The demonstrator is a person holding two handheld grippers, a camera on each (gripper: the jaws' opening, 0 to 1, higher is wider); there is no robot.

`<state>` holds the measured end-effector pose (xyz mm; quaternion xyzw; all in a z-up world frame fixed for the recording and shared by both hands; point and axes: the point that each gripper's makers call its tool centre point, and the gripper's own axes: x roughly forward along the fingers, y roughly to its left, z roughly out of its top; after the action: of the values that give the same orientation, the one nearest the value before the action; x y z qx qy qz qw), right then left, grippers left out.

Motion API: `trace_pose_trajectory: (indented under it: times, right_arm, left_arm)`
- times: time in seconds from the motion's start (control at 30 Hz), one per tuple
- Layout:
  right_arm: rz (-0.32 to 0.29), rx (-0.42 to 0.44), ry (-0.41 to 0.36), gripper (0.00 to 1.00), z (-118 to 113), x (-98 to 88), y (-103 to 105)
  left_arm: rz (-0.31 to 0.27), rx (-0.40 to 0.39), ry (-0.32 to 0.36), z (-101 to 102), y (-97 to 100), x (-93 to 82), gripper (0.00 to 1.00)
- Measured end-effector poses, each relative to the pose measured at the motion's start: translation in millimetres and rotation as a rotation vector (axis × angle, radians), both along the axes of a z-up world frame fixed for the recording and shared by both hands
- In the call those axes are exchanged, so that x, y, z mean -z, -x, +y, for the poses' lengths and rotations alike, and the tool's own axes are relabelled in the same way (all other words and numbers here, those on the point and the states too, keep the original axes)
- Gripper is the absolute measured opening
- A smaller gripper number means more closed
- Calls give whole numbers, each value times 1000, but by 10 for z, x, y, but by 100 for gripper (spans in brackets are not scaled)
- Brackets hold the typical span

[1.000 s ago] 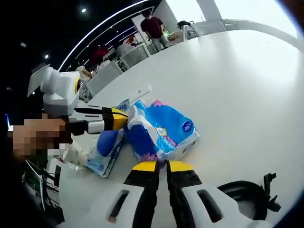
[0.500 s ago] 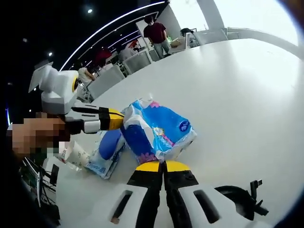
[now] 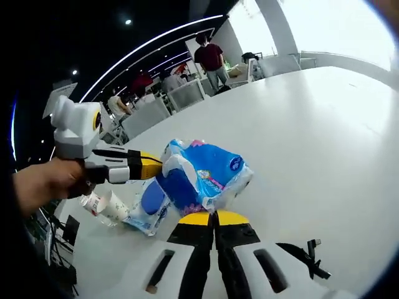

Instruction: Arrange the tabletop items into an orderly group along one side of the table until the central work area is clear of visible clutter.

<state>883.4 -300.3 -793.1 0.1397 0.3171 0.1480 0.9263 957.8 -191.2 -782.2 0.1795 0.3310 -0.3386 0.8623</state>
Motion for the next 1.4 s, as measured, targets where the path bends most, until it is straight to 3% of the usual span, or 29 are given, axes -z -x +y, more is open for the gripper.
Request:
trace_pose_trajectory:
  times: [0.27,0.63,1.07,1.4]
  right_arm:
    - [-40,-24,23,0,-133,-205,-49]
    - [-55,-101,37,0,-267,-375,-174]
    - [-47,-234,59,0,-470,-407,-370]
    - [-28,-311,66,0,-641,-374,-581]
  left_arm:
    - [-4,-46,37,-44,113,-124,0]
    - [7,-176,118,-78,205,-243,0]
    - [28,-335,204,-194,327,-294,0]
    - [25,-427,232,-352,393,-266,0]
